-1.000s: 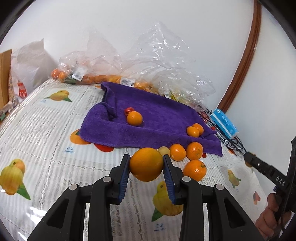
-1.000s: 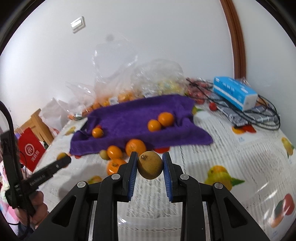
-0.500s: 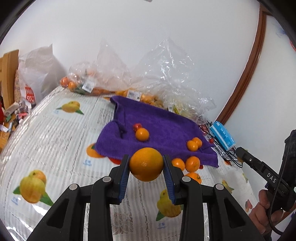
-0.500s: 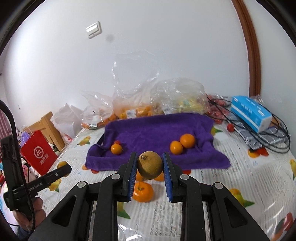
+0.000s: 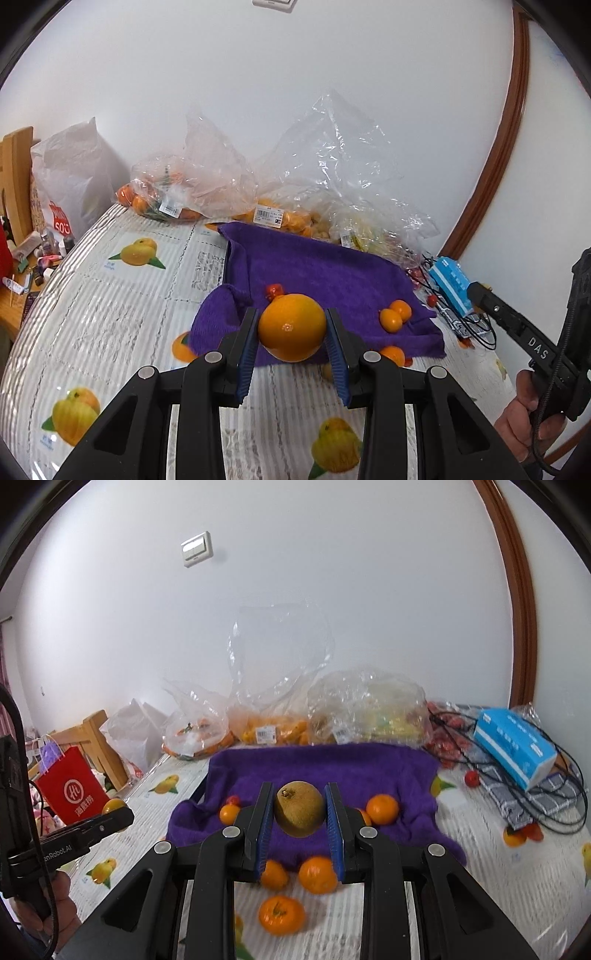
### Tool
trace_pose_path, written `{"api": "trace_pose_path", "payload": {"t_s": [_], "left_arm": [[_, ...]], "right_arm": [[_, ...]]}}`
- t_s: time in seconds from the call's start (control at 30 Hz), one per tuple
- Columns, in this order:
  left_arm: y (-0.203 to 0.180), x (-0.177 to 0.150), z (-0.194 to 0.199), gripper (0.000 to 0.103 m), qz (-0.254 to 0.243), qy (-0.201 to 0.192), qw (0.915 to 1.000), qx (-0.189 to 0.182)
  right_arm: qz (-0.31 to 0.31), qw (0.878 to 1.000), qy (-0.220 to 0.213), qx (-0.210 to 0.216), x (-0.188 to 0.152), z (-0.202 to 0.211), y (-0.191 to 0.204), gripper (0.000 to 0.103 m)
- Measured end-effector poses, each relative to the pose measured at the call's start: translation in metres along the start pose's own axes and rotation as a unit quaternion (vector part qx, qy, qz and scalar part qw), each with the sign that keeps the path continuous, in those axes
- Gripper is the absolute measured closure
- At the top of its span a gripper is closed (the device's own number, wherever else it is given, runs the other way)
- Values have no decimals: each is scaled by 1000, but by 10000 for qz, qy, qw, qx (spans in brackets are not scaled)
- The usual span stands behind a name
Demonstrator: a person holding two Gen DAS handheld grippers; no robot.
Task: Organize fruits
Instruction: 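Lower both fruits onto the purple towel and open both grippers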
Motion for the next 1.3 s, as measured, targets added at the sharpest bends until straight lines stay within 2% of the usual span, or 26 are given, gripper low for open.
{"api": "trace_pose_path", "payload": {"t_s": [0.43, 0.53, 0.63, 0.8, 1.0, 1.3], "left_arm": [[-8, 29, -57, 70, -37, 68, 10000, 14], [-13, 29, -80, 70, -10, 146, 9999, -30], [-20, 30, -102, 70, 12, 210, 9997, -121], [-27, 20, -123, 70, 113, 299, 9987, -397], [-24, 9, -131, 70, 26, 408, 9985, -366], [-24, 8, -131, 70, 124, 407, 9979, -483]], "right_arm": [[-233, 9997, -74, -45, 35, -51, -38, 76], [-281, 9996, -6, -98, 28, -65, -49, 76], [-314, 9988, 276, -263, 13, -81, -65, 76], [-272, 9983, 301, -415, 12, -81, -83, 76], [-398, 9950, 805, -431, -11, -101, -96, 76], [-100, 9910, 1197, -585, -27, -113, -94, 76]]}}
Point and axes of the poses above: each gripper's, at about its wrist camera, not at the fingertips, and z roughly against the way its jaws point, y to its left, x to its top, the point moved 8 cm from there along -z, roughly the way its jaws point, and after that the axes turned 3 degrees about -z, right-handed, at the moved point
